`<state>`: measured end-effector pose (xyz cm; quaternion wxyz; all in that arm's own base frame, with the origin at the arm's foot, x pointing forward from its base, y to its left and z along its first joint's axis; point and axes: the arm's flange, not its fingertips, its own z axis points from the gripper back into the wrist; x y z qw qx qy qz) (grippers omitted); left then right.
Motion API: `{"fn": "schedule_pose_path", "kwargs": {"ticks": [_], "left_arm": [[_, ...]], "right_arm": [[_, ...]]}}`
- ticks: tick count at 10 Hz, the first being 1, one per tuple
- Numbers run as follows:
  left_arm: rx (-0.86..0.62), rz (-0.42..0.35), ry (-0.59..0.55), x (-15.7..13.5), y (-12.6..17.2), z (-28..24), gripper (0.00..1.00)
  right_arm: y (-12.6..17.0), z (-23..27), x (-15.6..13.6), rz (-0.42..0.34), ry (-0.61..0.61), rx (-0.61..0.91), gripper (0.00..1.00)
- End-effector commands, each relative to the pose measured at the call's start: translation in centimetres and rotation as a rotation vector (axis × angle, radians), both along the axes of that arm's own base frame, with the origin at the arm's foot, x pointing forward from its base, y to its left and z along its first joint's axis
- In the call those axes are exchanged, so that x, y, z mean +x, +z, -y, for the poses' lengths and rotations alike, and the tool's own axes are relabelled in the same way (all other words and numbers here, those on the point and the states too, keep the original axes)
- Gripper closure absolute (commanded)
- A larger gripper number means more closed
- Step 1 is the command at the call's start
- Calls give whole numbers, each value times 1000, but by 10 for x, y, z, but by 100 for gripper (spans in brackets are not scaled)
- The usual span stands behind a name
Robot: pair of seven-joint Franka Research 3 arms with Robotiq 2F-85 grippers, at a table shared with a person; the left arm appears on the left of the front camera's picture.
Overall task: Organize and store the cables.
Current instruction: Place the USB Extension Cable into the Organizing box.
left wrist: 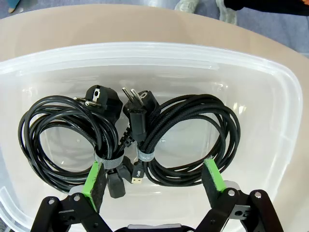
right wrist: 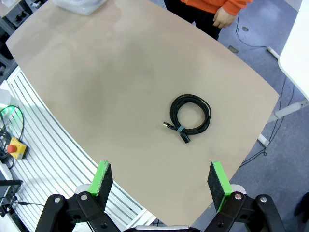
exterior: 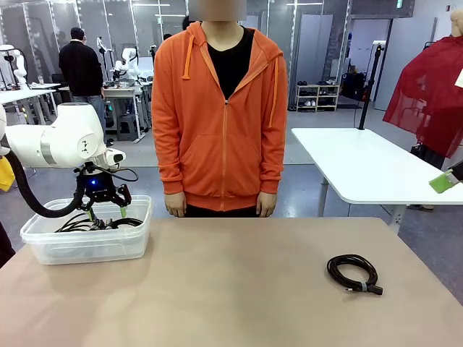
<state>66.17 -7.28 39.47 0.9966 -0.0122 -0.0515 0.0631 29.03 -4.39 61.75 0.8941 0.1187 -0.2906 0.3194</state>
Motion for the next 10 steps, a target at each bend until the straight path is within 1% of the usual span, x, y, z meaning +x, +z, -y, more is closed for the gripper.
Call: {"fn": "schedule_pose_path", "kwargs": {"ticks": [1,2,3,4,5,6,7,8,10], "left_arm": [[0,0,0,0,0,0,0],[-25,27,-37,-13,21,-1,0],[-41,32,-101,-35,46,2,0],[-64,16,-151,-52,66,4,0],[-87,19,-229,-73,85,6,0],[-126,53,-287,-93,103,10,0],[-127,74,-338,-114,117,16,0],[-121,83,-387,-142,131,22,0],[-45,148,-431,-185,151,28,0]], "right_arm": [[0,0,0,1,1,-6,0],[0,0,0,1,1,-6,0],[0,0,0,1,1,-6,0],[0,0,0,1,1,-6,0],[0,0,0,1,1,-6,0],[0,0,0,1,1,-6,0],[0,0,0,1,1,-6,0],[0,0,0,1,1,-6,0],[0,0,0,1,1,-6,0]]}}
